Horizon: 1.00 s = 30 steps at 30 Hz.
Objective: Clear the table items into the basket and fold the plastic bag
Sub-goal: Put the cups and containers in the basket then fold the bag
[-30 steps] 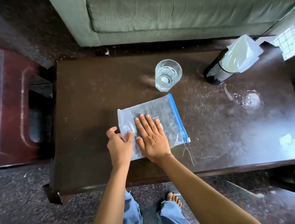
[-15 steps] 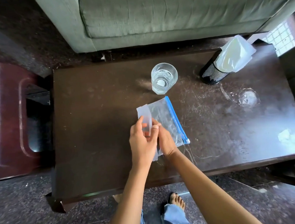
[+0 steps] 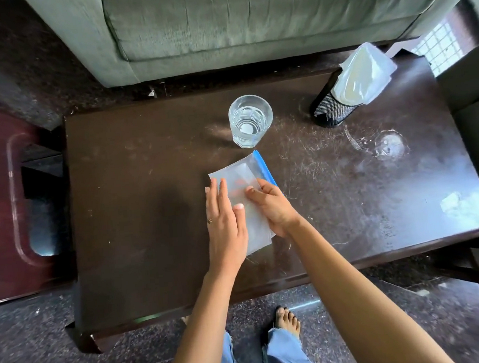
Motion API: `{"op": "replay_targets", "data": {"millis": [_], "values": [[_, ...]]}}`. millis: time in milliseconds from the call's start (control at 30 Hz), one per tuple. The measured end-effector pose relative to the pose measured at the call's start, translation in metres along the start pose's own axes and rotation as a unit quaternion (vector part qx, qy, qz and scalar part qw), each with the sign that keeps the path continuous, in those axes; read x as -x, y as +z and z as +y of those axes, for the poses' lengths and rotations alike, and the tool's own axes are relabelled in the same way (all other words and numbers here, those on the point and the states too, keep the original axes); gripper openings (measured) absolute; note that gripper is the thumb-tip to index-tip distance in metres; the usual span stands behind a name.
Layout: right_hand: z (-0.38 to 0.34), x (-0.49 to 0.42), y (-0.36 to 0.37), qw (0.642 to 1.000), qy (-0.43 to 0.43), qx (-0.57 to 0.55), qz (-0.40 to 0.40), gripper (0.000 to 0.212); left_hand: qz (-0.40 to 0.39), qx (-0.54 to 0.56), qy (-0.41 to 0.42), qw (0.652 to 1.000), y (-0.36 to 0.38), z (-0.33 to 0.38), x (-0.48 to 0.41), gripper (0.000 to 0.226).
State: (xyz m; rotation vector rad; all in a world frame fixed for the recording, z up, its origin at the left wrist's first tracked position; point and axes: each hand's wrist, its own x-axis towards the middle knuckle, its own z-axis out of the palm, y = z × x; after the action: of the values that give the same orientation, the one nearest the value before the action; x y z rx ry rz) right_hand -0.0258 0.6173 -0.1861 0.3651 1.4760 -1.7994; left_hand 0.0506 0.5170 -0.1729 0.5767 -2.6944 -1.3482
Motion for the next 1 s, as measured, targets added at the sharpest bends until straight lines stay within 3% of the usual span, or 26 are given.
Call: {"op": "replay_targets", "data": {"millis": [133, 233, 333, 433, 533, 567, 800, 1000], "values": [[-0.013, -0.003, -0.002, 1.0, -0.005, 0.011, 0.007, 0.02, -0.088, -0.118, 0.034, 0.989, 0.013, -0.018, 0.005, 0.069], [-0.024, -0.002, 0.001, 0.99, -0.036, 0.13, 0.028, 0.018, -0.121, -0.169, 0.034, 0.978, 0.017, -0.02, 0.003, 0.079], [-0.029, -0.002, -0.002, 0.931, -0.086, 0.339, 0.105, 0.011, -0.143, -0.193, 0.043, 0.97, 0.016, -0.02, 0.0, 0.078], [-0.029, 0.006, -0.002, 0.884, -0.115, 0.417, 0.178, 0.011, -0.161, -0.23, 0.068, 0.957, 0.016, -0.02, -0.002, 0.071], [-0.018, 0.007, -0.004, 0.793, -0.155, 0.545, 0.225, 0.026, -0.169, -0.229, 0.087, 0.955, 0.018, -0.018, -0.004, 0.072], [-0.016, 0.007, -0.006, 0.78, -0.155, 0.558, 0.239, 0.03, -0.174, -0.227, 0.093, 0.954, 0.018, -0.017, -0.004, 0.074], [-0.02, 0.007, -0.016, 0.866, -0.143, 0.41, 0.25, 0.015, -0.184, -0.259, 0.112, 0.941, 0.024, -0.011, -0.008, 0.078], [-0.022, 0.006, -0.025, 0.884, -0.14, 0.357, 0.267, 0.009, -0.183, -0.268, 0.12, 0.938, 0.03, -0.009, -0.013, 0.081]]}}
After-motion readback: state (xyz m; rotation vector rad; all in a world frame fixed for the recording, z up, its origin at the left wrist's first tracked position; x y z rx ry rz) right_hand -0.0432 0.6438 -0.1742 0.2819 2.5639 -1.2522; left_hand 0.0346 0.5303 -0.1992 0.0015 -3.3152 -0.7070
